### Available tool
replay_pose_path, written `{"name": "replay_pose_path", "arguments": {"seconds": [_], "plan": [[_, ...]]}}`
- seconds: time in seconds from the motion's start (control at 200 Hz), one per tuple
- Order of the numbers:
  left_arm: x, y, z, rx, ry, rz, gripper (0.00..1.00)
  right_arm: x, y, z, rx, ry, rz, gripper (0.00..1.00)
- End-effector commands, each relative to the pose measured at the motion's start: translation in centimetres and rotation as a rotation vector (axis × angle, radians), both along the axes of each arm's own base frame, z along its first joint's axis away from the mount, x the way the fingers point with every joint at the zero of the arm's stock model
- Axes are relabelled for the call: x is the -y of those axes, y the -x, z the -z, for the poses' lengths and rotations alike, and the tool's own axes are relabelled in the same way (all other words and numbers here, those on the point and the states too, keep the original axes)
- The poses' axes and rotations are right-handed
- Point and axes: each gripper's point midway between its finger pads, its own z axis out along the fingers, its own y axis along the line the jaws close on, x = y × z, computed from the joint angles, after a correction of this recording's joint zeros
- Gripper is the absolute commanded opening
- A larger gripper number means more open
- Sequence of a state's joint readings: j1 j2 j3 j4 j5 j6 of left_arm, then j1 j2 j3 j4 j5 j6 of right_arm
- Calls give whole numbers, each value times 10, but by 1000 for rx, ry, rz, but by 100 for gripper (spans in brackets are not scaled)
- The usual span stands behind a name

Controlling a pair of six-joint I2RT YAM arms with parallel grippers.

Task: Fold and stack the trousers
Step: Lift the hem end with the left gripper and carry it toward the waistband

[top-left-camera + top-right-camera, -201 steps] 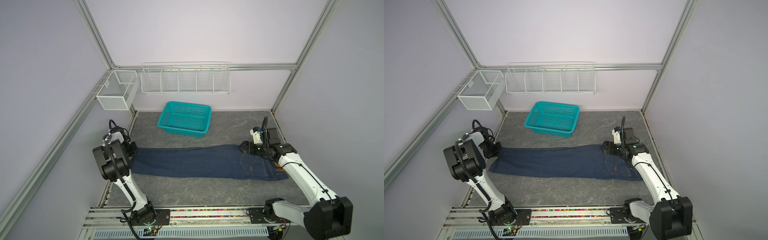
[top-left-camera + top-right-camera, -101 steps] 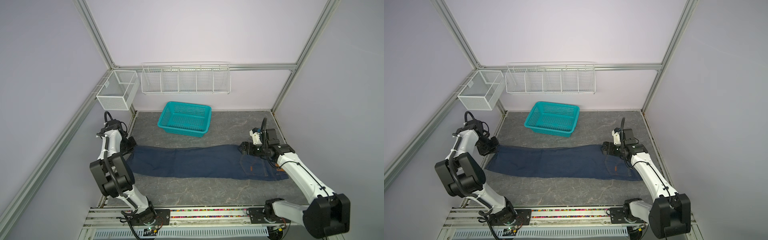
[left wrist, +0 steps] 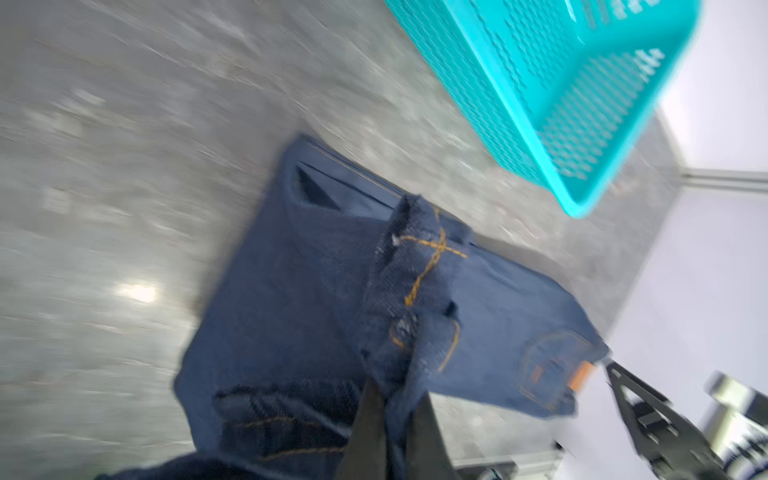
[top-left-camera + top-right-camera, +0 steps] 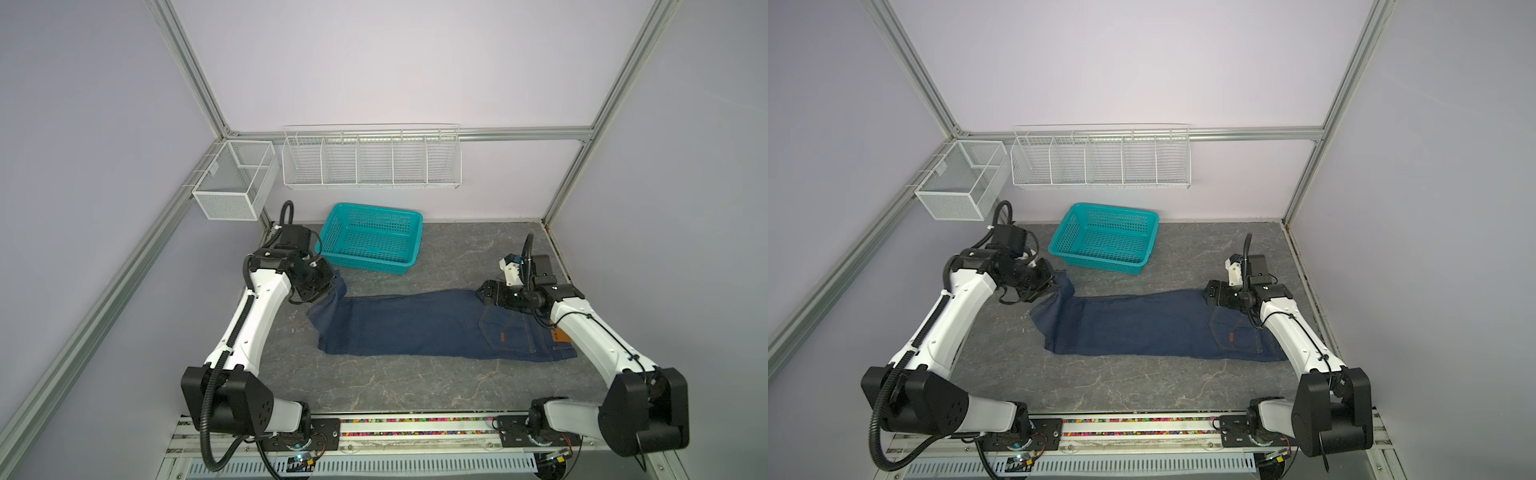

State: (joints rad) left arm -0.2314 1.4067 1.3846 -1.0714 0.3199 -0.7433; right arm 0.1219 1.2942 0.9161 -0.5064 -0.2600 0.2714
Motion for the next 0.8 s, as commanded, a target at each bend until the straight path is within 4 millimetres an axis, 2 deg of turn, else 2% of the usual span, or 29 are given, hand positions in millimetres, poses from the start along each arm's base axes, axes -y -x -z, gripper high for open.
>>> {"name": "replay_pose_path", "arguments": {"seconds": [0.0, 0.125, 0.145, 0.225, 0.34, 0.49, 0.655, 0.795], "plan": [[40, -1, -13, -15, 128, -99, 0, -1, 3, -1, 21, -15, -20, 94], [90, 2, -17, 0, 175, -75, 0, 2, 3, -6, 39, -24, -17, 94], [97, 2, -16, -2, 182, -66, 0, 3, 9, 5, 12, -25, -14, 94], [127, 6, -12, -17, 203, -30, 0, 5, 11, 5, 17, -29, -11, 94], [158, 11, -3, -39, 188, 29, 0, 8, 14, 6, 15, -36, -4, 94], [183, 13, 19, -68, 181, 50, 0, 11, 17, 7, 15, -41, 0, 94], [215, 7, 28, -62, 174, 91, 0, 12, 19, 9, 12, -49, 5, 94], [225, 4, 60, -100, 161, 97, 0, 12, 20, 9, 12, -57, 3, 94]]}}
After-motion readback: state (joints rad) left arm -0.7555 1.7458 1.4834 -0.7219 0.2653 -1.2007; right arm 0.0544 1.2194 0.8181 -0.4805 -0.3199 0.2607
